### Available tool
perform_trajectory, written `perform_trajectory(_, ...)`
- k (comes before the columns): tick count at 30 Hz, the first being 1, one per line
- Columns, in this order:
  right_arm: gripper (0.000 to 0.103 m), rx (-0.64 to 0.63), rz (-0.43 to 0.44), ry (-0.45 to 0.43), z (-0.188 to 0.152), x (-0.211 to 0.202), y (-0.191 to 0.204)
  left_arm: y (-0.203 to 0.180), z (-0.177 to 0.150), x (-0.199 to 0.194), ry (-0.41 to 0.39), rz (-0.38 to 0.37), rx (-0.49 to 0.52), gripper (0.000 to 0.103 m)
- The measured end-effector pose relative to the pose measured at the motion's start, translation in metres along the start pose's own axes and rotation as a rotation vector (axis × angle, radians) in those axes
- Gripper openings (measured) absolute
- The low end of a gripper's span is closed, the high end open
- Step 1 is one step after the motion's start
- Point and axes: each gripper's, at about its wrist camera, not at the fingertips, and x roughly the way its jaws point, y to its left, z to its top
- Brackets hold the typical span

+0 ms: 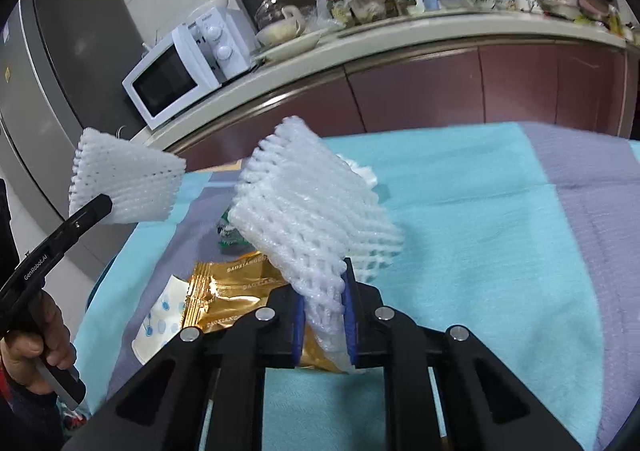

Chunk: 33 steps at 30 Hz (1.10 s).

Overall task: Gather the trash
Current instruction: 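Carry both foam nets to the blue bin and open both tools over it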

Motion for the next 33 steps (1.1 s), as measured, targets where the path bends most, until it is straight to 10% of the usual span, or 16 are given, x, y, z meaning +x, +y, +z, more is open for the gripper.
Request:
perform_trajectory(13,0.012,-0.155,0.056,-0.178,0.019,-0.075,0.058,0.030,0.002,-0.077,-0.113,0.024,-0.083,0.012)
perform_trajectory(33,0.012,-0.452,0.492,-0.101,0.015,-0.045,0.285,0.190,-0.060,-0.250,-0.215,0.442,-0.259,0.012)
